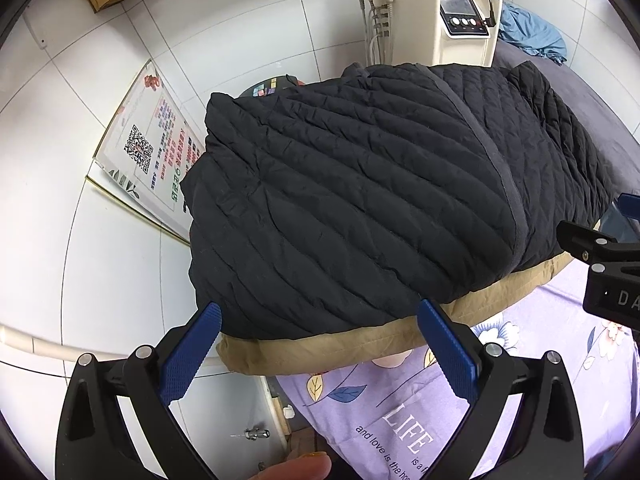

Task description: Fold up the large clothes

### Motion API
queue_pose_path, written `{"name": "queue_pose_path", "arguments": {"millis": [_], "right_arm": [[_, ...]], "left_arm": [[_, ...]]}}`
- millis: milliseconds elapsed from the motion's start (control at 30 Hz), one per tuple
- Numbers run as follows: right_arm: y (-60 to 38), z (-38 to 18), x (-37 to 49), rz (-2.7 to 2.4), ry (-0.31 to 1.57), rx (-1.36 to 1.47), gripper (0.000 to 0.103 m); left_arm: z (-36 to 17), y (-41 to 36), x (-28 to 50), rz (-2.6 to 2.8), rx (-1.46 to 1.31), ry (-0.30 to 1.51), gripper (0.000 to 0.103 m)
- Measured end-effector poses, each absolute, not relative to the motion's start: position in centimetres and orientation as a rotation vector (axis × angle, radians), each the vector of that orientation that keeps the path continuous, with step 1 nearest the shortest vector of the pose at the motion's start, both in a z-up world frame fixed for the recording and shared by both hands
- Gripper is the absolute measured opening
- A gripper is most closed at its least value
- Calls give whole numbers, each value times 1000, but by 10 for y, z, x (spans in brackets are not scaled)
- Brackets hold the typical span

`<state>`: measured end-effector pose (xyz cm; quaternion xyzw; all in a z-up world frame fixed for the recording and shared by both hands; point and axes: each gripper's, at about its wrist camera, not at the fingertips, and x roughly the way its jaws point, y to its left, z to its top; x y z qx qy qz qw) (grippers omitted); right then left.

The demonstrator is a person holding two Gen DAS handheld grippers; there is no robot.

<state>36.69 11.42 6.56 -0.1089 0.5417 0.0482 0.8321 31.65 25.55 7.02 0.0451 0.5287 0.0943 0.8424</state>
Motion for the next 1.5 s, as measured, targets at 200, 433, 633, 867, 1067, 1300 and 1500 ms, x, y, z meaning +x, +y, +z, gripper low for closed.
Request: {"name": "queue_pose_path", "arguments": {"millis": [200, 433, 633, 867, 1067, 1300, 1500], "right_arm": [[113, 66, 367, 102, 1151, -223, 91], [112, 67, 365, 99, 1144, -218, 91], [113, 68, 365, 101, 1143, -214, 91], [114, 68, 365, 100, 1144, -213, 91], [119, 69, 362, 106, 1142, -218, 91], [119, 68, 362, 107, 1143, -216, 91], [119, 67, 362, 108, 1144, -213, 91]], "left_arm": [[70, 252, 316, 196, 118, 1115, 96], [73, 251, 315, 194, 117, 1110, 96], [73, 253, 314, 197, 113, 1111, 96], [72, 253, 314, 196, 109, 1110, 96], [71, 253, 314, 195, 107, 1111, 96], [71, 253, 314, 187, 102, 1115, 96], [71, 252, 315, 180, 100, 1116, 96]]}}
